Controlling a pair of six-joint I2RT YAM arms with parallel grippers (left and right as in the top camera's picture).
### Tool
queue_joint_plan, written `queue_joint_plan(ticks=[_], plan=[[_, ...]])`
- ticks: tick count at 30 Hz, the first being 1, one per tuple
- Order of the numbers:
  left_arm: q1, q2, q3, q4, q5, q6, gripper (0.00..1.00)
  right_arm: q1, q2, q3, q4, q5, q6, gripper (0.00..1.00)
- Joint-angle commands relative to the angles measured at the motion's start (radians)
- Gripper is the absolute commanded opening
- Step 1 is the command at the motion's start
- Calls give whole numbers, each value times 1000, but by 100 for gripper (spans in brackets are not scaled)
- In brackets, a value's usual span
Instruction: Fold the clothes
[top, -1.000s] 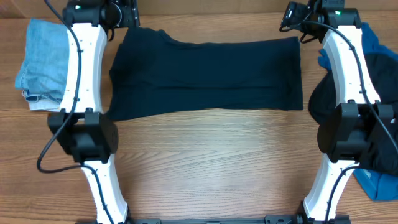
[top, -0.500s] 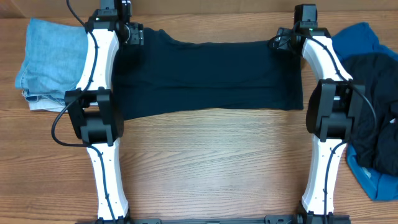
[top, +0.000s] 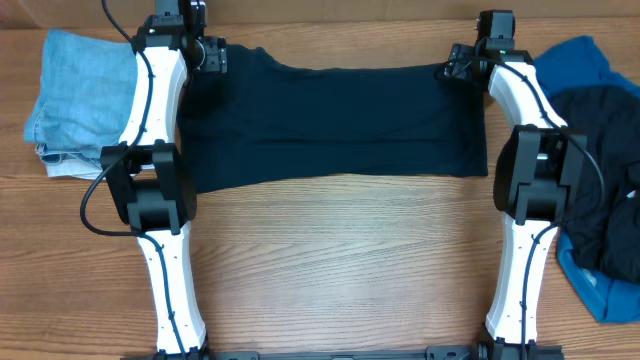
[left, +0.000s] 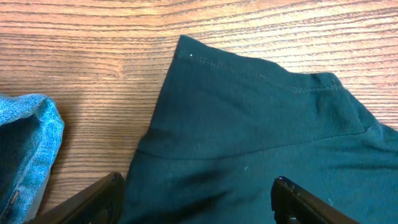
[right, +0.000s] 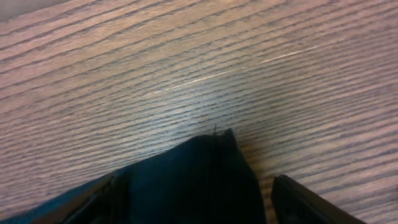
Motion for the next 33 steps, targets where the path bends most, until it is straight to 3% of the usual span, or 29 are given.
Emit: queue_joint_plan(ticks=[1,6,10,14,19,22,33], plan=[[6,-12,14,0,-10,15,79,-3,19,-5,1,-6,-13,77],[10,-12,15,-10,-9,10,81,-3,56,-5,-13,-6,-13,75],[27,-14,15,-13,-8,-47,81,-3,62,-5,-22,-6,-13,53],[58,-23,15,-13,-4,-88,72,-3,62,-5,-34,-6,-13,49],[85,-23,15,20,125,-87,59,-3,62,-5,-37,-6,-13,28],[83,-23,15,42,130,-87,61,-3,62,-5,-37,-6,-13,19],[62,64,14,144,155,-64,66,-3,62,-5,-60,-5,-13,16]])
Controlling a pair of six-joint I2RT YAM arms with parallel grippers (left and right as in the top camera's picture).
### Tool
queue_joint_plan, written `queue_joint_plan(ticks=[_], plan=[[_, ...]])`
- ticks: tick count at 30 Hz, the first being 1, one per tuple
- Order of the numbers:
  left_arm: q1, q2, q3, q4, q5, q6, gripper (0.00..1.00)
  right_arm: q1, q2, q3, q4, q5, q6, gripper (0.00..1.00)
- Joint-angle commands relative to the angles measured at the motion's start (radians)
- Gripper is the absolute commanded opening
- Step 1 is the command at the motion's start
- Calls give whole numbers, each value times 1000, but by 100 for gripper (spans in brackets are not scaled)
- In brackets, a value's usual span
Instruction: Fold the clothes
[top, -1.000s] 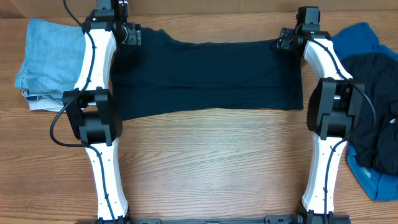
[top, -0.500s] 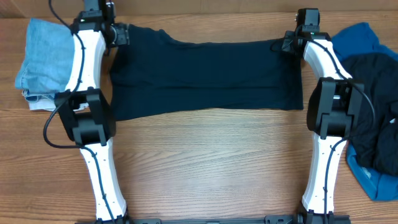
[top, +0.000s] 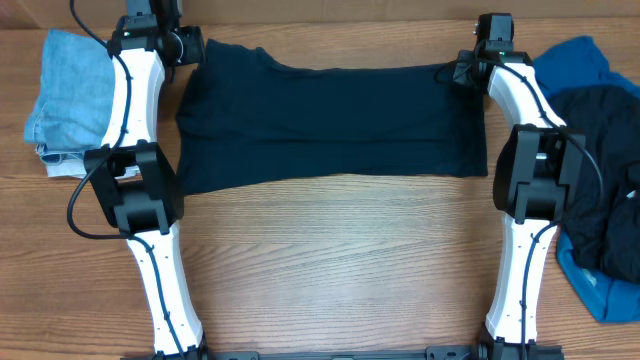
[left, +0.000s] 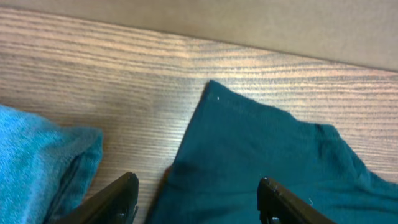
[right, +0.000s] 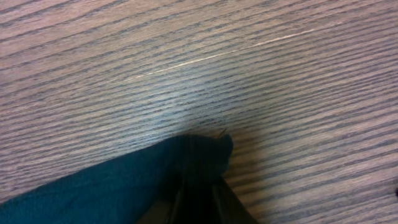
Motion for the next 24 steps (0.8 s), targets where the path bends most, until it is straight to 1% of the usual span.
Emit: queue_joint_plan(ticks=[1,4,8,12,13,14,16,20,24], plan=[[-16,77,14,35,46,11,66,-2,43,-9,-26,-23,6,16],[-32,143,14,82,49,16,66,-2,43,-9,-26,-23,6,16],[-51,193,14,138,48,64,65,-2,43,-9,-26,-23,6,16],[-63,208,13,178,39,80,65,-2,43,-9,-26,-23,6,16],[-66,208,13,183,19,80,62,-2,43,-9,-27,-23,6,15],[-66,208,14,187,-26,80,62,-2,43,-9,-28,-23,6,15],[-66,208,14,195,-69,81,62,-2,43,-9,-31,-23,6,15],[-67,208,13,197,-65,104,59,-2,43,-9,-37,-23,6,15],[-84,208,13,207,-97,174,59,-2,43,-9,-38,-23,6,15]])
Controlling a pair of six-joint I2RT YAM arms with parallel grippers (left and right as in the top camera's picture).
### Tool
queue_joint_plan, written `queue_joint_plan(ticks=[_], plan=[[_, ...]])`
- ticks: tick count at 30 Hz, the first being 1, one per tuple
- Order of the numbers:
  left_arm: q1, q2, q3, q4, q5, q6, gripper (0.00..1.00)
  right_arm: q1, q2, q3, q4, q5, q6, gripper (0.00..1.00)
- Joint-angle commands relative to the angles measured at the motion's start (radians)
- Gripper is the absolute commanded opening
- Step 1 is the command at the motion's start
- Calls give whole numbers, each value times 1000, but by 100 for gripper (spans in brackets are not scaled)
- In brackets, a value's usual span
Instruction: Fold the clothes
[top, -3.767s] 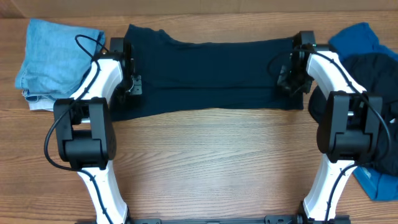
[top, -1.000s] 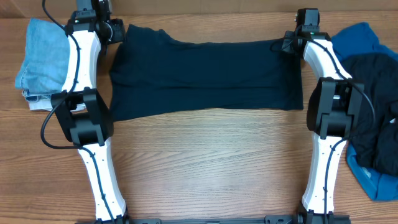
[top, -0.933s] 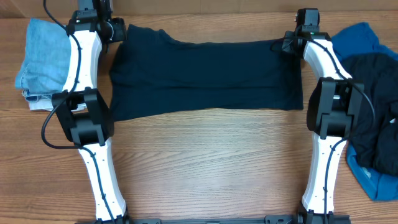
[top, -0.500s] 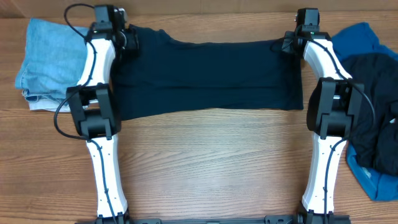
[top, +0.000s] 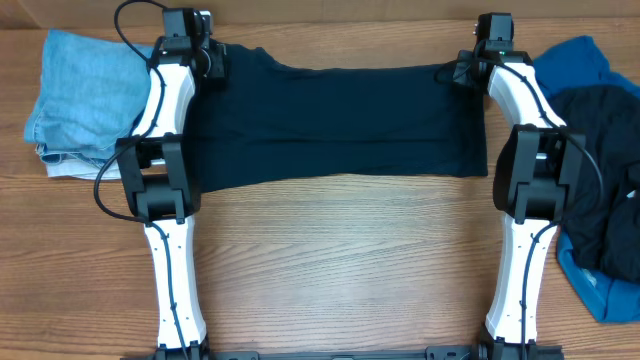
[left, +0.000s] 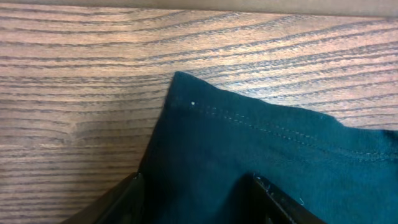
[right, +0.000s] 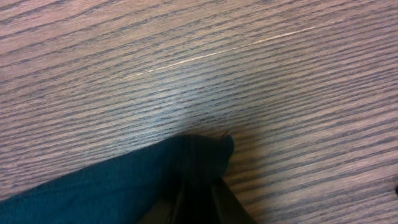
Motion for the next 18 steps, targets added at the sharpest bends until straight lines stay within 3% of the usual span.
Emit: queue_joint_plan(ticks=[1,18], plan=[[-22,30,11,14,-52,73,59,-2,43,-12,-28,-23,7,15],[-24,50,13,56,-132,159,59,-2,43,-12,-27,-23,7,15]])
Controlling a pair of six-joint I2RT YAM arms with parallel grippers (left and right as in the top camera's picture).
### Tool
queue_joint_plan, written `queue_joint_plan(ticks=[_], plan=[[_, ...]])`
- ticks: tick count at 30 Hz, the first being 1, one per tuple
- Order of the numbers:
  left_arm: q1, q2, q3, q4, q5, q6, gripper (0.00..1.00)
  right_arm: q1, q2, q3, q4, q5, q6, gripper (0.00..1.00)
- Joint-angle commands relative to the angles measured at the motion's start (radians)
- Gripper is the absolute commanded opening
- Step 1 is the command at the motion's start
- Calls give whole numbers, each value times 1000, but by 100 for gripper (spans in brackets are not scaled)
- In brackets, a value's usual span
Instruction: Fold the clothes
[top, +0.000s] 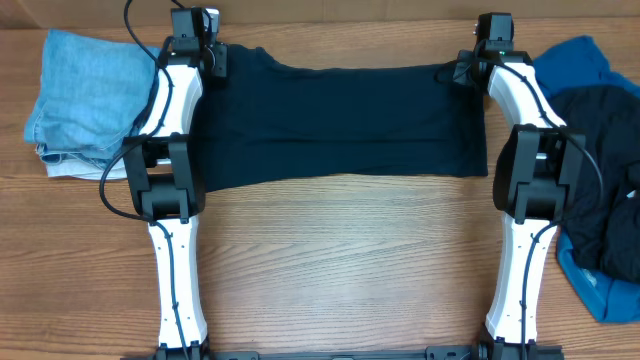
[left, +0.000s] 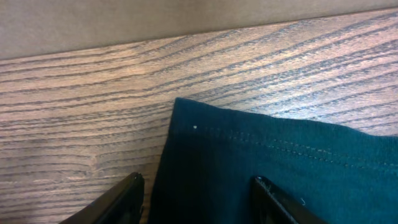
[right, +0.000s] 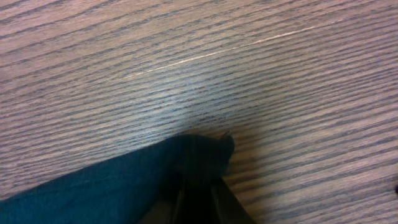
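Observation:
A dark navy shirt (top: 330, 120) lies spread flat across the back of the wooden table. My left gripper (top: 208, 60) is at its far left corner, open, with the hemmed corner (left: 186, 124) lying between the fingers (left: 121, 199). My right gripper (top: 462, 70) is at the far right corner, shut on that corner of the shirt (right: 202, 155).
A folded light blue cloth (top: 75, 95) lies left of the shirt. A heap of blue and black clothes (top: 595, 160) sits at the right edge. The table's back edge (left: 155, 43) runs just beyond the left gripper.
My left gripper has shifted slightly toward the table's back edge, still open over the shirt's left corner. The right gripper stays shut on the right corner.
Both grippers were open at the shirt's far corners. Then the right one was shut on the right corner while the left stood farther left, near the light blue cloth. The left has since come back over the shirt's left corner, open.

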Motion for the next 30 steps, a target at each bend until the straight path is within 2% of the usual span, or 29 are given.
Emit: queue_joint_plan(ticks=[1,7,12,17,21,28,30], plan=[[-6,42,11,-23,-22,34,59,-2,43,-12,-27,-23,6,15],[-7,89,10,-54,-22,26,59,-2,43,-12,-29,-23,6,15],[-9,89,14,-60,4,22,48,-2,43,-12,-30,-23,6,11],[3,89,14,-68,50,-31,56,-2,43,-12,-30,-23,6,11],[5,89,12,-68,99,-31,57,-2,43,-12,-30,-23,6,11],[5,89,11,-98,109,-31,40,-2,43,-12,-31,-23,6,10],[6,89,11,-98,109,-31,24,-2,43,-12,-30,-23,6,9]])
